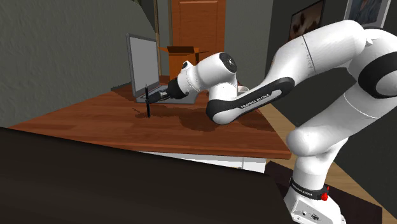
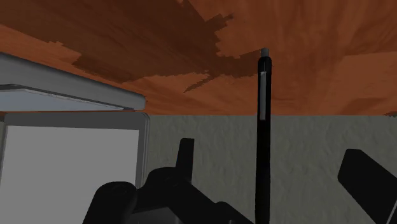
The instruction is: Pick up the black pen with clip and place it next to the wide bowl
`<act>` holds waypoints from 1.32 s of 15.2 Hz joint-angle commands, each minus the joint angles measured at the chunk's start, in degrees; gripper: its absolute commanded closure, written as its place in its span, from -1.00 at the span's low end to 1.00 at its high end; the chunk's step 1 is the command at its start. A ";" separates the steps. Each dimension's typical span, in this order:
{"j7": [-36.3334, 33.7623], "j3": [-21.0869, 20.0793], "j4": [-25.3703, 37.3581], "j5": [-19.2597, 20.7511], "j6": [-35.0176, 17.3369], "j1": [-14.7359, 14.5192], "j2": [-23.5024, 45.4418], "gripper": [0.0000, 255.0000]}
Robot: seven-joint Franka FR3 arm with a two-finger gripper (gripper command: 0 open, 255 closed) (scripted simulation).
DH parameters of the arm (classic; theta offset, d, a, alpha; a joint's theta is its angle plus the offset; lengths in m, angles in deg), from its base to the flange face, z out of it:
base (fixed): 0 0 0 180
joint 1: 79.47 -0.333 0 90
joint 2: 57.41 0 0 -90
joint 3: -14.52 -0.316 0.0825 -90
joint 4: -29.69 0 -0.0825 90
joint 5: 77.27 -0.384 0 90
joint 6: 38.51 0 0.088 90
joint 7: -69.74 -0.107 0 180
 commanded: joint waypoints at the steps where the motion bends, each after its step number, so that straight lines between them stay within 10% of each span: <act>1: -1.15 -3.23 0.97 0.44 -1.66 3.41 -0.10 -1.00; 7: -2.57 -12.60 4.78 1.83 -4.25 14.80 2.23 -1.00; 15: -2.54 -12.58 4.77 1.80 -4.24 14.77 2.22 -1.00; 16: -2.54 -12.58 4.77 1.80 -4.24 14.77 2.22 1.00; 20: -2.54 -12.58 4.77 1.80 -4.24 14.77 2.22 1.00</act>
